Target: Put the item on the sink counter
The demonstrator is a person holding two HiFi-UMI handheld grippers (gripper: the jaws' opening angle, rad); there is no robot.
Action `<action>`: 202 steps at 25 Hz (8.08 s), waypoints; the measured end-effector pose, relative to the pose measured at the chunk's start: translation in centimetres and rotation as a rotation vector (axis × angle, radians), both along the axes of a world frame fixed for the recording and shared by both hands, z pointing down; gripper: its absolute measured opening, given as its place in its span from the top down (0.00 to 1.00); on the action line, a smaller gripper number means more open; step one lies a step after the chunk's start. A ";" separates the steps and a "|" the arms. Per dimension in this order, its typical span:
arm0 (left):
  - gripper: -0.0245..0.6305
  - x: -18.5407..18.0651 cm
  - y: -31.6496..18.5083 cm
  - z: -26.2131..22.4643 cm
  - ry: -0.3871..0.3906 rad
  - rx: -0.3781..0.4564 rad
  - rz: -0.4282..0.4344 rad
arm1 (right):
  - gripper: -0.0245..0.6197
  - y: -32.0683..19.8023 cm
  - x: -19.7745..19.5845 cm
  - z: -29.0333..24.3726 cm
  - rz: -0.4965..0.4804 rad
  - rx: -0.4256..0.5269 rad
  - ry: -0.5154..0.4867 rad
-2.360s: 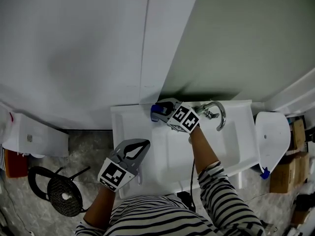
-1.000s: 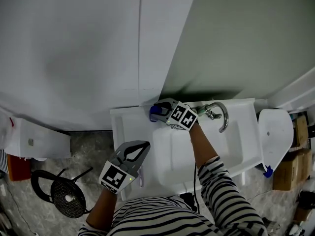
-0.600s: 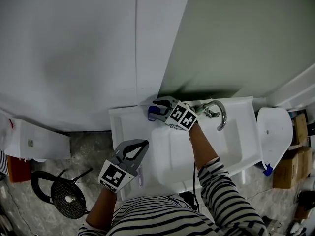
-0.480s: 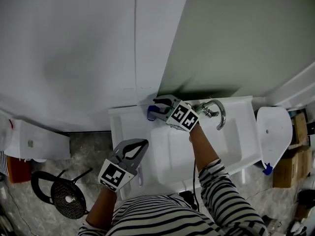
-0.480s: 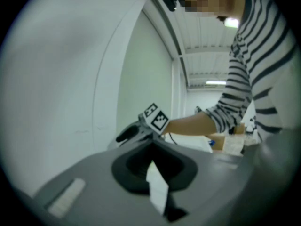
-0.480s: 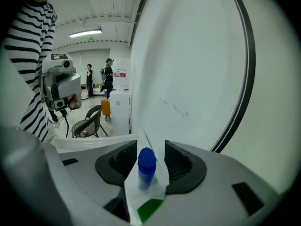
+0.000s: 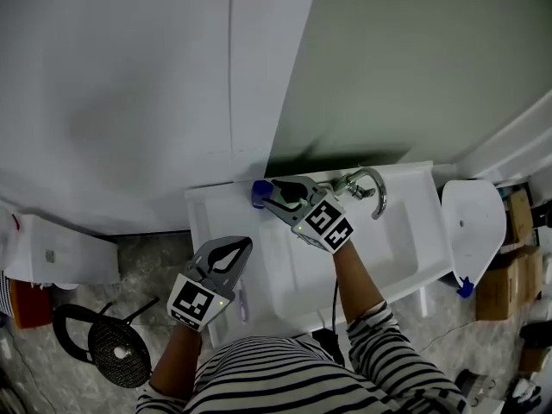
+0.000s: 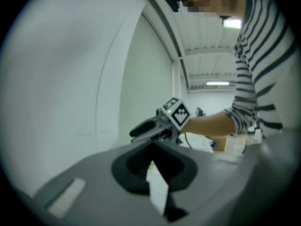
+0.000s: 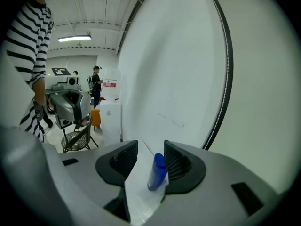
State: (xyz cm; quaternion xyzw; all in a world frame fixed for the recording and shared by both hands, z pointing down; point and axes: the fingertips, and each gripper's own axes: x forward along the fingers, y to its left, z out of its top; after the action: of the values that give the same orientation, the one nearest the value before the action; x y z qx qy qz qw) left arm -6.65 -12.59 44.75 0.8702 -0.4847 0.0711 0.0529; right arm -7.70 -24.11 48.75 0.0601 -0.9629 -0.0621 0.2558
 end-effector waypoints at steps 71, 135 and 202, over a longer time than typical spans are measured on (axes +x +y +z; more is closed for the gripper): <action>0.95 -9.3 6.0 5.8 0.046 -0.040 0.209 | 0.84 17.5 -0.6 24.4 0.745 -0.542 0.469; 0.95 2.6 -0.7 3.6 0.025 -0.050 0.205 | 0.88 0.3 12.4 -8.0 0.789 -0.057 -0.460; 0.95 1.6 -1.9 1.6 0.052 0.005 0.209 | 0.88 -3.1 8.4 0.0 0.792 -0.089 -0.312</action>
State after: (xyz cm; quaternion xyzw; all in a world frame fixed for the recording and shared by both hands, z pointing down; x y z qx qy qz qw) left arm -5.09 -14.53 46.33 0.9176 -0.3900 0.0524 0.0558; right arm 0.69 -27.25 48.76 0.4227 -0.8943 0.0925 0.1137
